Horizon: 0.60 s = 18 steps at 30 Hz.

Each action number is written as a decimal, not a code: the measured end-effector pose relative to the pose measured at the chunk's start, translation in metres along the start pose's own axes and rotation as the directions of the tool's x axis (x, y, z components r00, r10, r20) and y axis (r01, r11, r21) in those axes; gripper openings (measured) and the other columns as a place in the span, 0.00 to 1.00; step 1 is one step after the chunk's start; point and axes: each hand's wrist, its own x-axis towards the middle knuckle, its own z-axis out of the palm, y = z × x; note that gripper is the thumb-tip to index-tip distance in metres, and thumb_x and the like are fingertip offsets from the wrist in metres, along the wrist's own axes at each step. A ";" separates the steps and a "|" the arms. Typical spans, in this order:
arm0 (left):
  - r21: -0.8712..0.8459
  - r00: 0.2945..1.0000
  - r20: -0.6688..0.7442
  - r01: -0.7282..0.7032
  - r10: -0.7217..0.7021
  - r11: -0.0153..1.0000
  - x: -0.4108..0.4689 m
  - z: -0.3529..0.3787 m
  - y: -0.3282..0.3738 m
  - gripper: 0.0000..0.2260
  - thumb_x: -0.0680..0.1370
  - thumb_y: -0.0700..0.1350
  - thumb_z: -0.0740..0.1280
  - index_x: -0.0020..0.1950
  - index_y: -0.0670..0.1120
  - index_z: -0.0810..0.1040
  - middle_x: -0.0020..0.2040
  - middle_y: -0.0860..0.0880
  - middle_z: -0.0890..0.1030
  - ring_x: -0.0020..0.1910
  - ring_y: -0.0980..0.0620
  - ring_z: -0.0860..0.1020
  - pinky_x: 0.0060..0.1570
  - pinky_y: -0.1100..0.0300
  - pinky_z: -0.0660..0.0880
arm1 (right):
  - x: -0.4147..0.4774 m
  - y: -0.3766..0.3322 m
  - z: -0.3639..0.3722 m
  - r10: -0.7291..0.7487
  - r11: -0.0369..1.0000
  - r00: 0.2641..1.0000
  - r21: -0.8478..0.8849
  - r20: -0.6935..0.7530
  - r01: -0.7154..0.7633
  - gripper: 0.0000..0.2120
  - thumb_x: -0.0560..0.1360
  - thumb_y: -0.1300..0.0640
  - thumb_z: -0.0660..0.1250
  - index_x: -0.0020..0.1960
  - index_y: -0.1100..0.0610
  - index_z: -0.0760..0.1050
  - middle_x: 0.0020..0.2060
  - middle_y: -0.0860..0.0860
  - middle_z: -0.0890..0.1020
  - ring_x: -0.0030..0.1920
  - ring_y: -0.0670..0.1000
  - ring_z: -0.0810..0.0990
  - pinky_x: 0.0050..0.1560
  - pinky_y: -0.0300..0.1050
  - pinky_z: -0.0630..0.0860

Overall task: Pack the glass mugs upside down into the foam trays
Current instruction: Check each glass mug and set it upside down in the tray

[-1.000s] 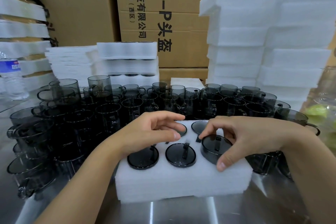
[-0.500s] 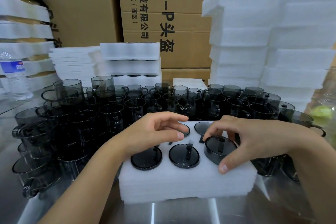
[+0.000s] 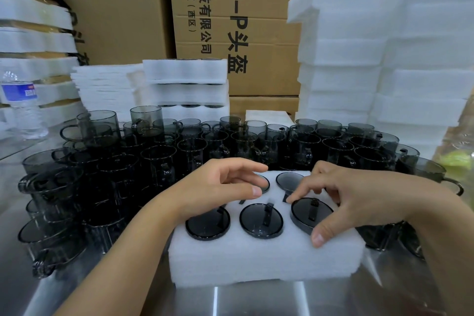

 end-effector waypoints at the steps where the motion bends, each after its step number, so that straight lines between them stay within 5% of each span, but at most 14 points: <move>1: 0.002 1.000 -0.001 0.000 0.000 1.000 0.000 0.000 0.000 0.20 0.68 0.52 0.71 0.61 0.56 0.77 0.55 0.55 0.83 0.57 0.58 0.79 0.62 0.55 0.72 | 0.000 0.000 0.000 0.000 1.000 1.000 -0.004 0.007 0.000 0.33 0.50 0.26 0.70 0.54 0.25 0.69 0.46 0.27 0.66 0.42 0.27 0.69 0.42 0.36 0.65; 14: -0.026 1.000 -0.001 0.002 -0.002 1.000 0.001 0.000 -0.002 0.18 0.70 0.48 0.69 0.60 0.55 0.78 0.54 0.55 0.83 0.56 0.58 0.80 0.56 0.63 0.74 | 0.001 0.006 -0.003 -0.016 1.000 0.998 0.006 0.057 0.015 0.32 0.52 0.23 0.67 0.56 0.21 0.67 0.42 0.25 0.68 0.43 0.27 0.69 0.47 0.38 0.65; 18: -0.015 1.000 -0.006 0.005 -0.005 1.000 0.001 0.000 -0.001 0.19 0.69 0.50 0.70 0.60 0.56 0.77 0.55 0.55 0.83 0.57 0.58 0.80 0.60 0.58 0.74 | 0.004 0.006 -0.001 -0.024 0.999 0.999 0.023 0.048 0.023 0.32 0.50 0.24 0.68 0.55 0.21 0.69 0.41 0.24 0.69 0.43 0.26 0.68 0.47 0.38 0.65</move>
